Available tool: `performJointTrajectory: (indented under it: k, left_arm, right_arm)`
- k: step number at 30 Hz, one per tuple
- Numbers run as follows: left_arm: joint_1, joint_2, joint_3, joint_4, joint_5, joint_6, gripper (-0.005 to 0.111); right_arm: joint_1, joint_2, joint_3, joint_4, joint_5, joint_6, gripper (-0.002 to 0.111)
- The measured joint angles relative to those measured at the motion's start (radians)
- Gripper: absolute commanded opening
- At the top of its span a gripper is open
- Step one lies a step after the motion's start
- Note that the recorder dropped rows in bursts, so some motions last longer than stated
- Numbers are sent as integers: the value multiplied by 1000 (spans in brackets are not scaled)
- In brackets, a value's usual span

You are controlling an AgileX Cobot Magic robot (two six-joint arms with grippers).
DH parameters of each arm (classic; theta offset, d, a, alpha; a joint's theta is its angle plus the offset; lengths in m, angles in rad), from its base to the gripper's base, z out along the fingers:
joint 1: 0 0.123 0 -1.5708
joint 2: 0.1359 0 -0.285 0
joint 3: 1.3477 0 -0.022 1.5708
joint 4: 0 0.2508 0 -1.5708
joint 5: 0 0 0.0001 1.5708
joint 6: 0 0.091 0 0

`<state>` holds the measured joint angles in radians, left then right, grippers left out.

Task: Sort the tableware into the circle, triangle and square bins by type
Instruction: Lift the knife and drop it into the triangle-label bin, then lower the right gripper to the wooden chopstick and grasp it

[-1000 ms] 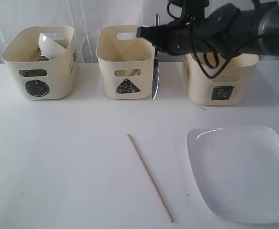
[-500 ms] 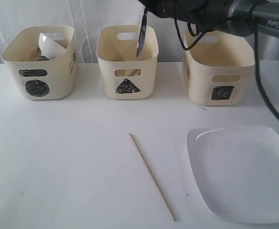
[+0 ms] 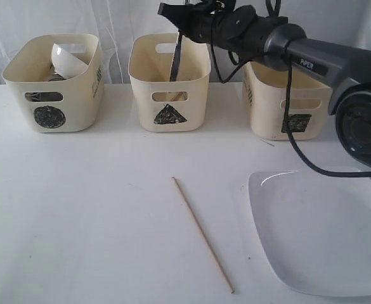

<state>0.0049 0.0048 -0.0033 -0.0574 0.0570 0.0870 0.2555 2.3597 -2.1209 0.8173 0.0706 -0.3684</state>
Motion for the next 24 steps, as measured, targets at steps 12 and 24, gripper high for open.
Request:
performJointTrajectory:
  k: [12, 24]
  left_arm:
    - [0, 0, 0, 0, 0, 0, 0]
    - [0, 0, 0, 0, 0, 0, 0]
  right_arm:
    - [-13, -236, 203, -176, 231, -94, 30]
    - [-7, -542, 656, -448, 692, -64, 30]
